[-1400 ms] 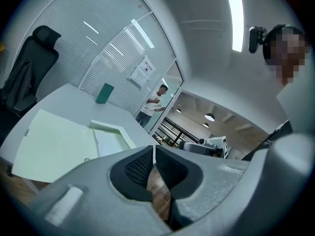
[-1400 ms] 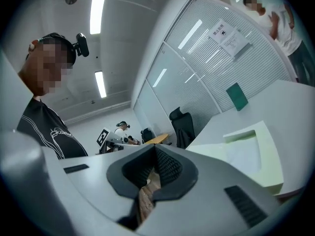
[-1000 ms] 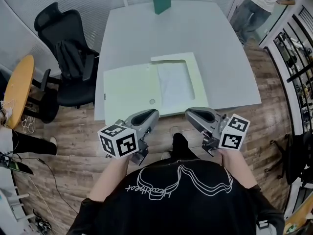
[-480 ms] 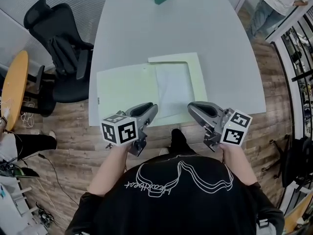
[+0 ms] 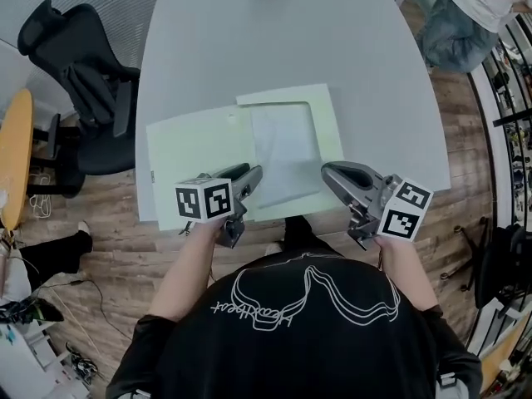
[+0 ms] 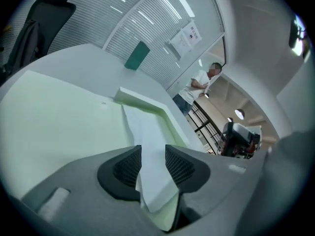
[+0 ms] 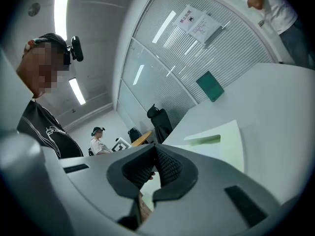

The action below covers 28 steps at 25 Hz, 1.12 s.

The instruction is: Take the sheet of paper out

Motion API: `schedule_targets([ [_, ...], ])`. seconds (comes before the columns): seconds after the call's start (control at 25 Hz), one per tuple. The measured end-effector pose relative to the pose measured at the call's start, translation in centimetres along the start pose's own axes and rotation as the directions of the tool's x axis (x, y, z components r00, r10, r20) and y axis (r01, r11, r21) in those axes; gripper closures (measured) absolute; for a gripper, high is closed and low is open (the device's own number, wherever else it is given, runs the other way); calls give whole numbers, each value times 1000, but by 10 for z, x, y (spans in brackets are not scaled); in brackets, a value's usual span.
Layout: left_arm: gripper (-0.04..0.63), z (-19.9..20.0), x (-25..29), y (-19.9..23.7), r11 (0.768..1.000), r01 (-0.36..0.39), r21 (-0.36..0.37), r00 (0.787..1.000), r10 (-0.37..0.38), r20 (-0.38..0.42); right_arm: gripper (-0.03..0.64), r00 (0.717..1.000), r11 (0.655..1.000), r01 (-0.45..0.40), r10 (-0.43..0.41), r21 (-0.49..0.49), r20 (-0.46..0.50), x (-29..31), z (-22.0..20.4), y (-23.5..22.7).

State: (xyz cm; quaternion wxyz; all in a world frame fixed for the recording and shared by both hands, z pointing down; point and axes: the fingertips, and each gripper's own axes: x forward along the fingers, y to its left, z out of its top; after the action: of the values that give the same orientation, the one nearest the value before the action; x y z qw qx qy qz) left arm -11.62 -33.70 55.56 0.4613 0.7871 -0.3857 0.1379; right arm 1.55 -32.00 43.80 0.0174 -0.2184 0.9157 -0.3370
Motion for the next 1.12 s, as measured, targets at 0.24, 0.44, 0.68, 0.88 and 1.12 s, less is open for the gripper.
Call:
schedule_targets([
  [0.24,451,-2,30,25,998,-51,-32,997,49,-66,609,1000,1000,18,-18,17,-2,-2,2,-14],
  [0.44,451,-8,42,35,994,-45,-98,994,35,-101,609,1000,1000,14,-14,22,-8,0,1,-12],
  [0.68,451,-17,52,36,993,-26,-116,991,11,-131,609,1000,999,13,-13,34,-11,2,-7,-11],
  [0.88,469,-19,52,39,991,-23,-135,992,6,-129,609,1000,999,15,-15,43,-11,0,-10,-10],
  [1.12,554,-21,49,41,989,-28,-142,990,8,-139,609,1000,999,11,-10,44,-24,2,-13,-4],
])
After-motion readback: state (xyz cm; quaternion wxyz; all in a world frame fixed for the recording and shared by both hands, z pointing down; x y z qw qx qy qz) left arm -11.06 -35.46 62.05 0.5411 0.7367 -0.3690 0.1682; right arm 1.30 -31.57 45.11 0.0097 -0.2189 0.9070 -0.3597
